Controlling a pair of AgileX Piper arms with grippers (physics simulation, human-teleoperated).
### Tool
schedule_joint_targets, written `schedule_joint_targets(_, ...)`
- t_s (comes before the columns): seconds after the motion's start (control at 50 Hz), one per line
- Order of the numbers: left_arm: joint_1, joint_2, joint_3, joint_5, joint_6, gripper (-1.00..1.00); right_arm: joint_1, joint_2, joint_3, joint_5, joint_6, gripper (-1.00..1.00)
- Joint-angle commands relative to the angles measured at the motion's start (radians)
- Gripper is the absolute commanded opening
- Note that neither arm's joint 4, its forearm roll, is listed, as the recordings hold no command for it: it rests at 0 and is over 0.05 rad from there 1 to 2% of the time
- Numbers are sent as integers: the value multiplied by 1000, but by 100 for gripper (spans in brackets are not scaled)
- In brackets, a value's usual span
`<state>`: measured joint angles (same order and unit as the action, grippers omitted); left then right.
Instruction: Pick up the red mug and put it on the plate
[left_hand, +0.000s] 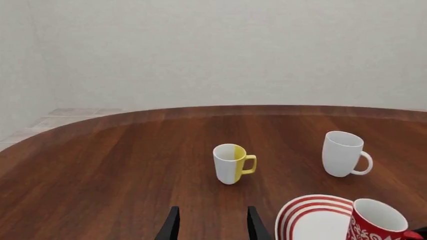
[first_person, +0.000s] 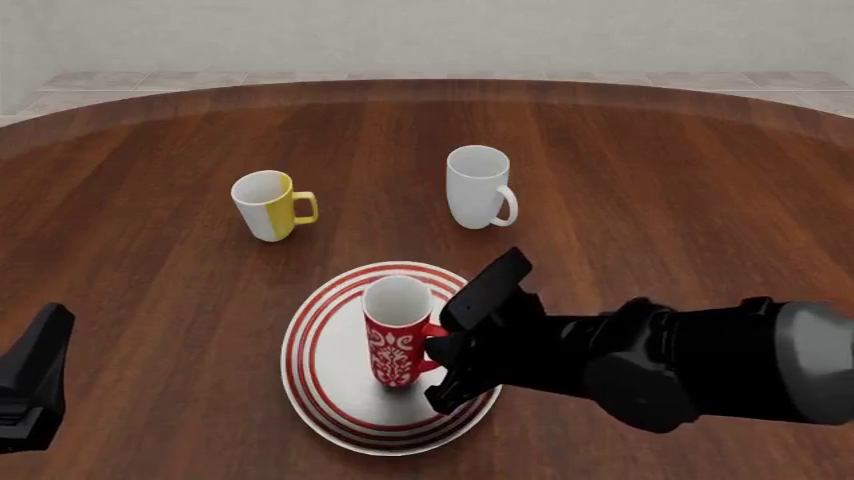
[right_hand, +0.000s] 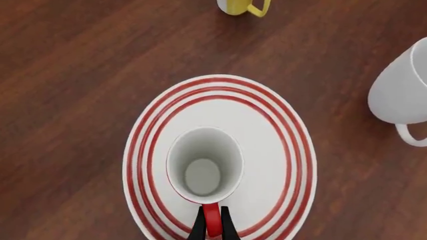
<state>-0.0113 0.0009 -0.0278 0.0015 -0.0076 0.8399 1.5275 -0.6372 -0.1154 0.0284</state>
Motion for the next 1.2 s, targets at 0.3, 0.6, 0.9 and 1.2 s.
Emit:
schedule_joint_targets(0.3, -1, 0, -9, 8, -2, 100, -2, 33, 0, -30, 13, -100)
schedule_joint_targets(0.6, -1, 0, -13, 10, -2, 100, 2, 47, 0, -39, 18, -100)
schedule_joint_targets(0.9, -1, 0, -10, 6, -4, 100, 13, 52, -2, -41, 24, -100)
schedule_joint_targets(1.2, -2, 0, -9, 5, -6, 100, 11, 64, 2, -52, 38, -100)
